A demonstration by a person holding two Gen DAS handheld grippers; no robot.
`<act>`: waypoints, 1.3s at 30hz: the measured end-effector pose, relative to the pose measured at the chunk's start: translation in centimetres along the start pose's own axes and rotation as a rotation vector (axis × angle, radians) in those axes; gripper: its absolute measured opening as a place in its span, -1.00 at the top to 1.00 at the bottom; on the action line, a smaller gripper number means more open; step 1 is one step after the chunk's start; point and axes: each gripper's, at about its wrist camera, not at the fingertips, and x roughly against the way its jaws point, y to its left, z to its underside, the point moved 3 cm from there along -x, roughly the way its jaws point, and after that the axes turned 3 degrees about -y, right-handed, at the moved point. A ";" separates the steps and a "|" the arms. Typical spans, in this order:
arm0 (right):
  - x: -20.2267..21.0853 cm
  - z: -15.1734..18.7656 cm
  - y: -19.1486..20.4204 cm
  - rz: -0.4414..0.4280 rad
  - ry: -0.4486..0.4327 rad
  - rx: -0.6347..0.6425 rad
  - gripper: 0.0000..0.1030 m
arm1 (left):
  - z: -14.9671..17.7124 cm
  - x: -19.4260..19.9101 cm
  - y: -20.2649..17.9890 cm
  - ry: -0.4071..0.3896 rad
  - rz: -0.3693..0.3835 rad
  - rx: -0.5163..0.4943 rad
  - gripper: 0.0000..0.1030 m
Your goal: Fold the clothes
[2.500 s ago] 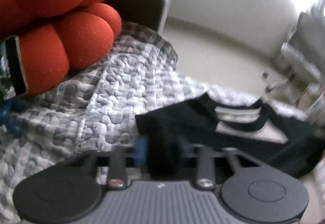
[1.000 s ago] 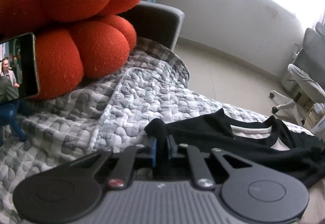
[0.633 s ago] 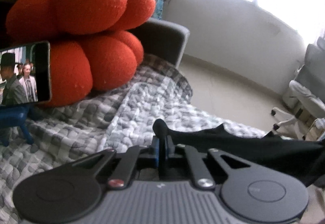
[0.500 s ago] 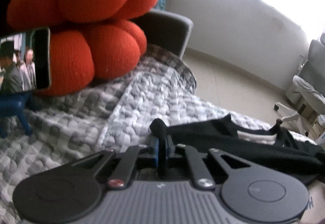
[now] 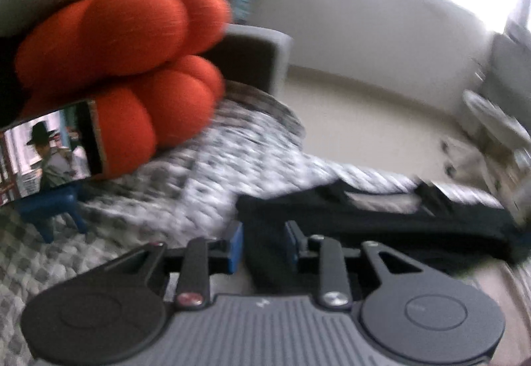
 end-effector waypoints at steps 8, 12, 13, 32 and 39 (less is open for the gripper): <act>1.9 -0.1 -2.5 -0.075 -0.038 -0.242 0.22 | 2.5 -0.2 -2.3 0.121 0.096 0.203 0.29; 2.7 0.1 -1.9 -0.099 -0.008 -0.176 0.22 | 5.2 -1.8 -2.0 0.151 0.065 0.187 0.32; 2.6 0.3 -1.6 -0.102 0.012 -0.137 0.22 | 5.2 -2.0 -1.8 0.143 0.072 0.196 0.32; 0.8 2.0 -0.2 -0.006 0.091 0.048 0.77 | 5.2 -1.5 0.9 0.160 0.035 0.283 1.00; 3.9 0.6 0.8 -0.048 -0.002 0.044 0.69 | 5.2 -1.2 0.7 0.174 0.032 0.250 1.00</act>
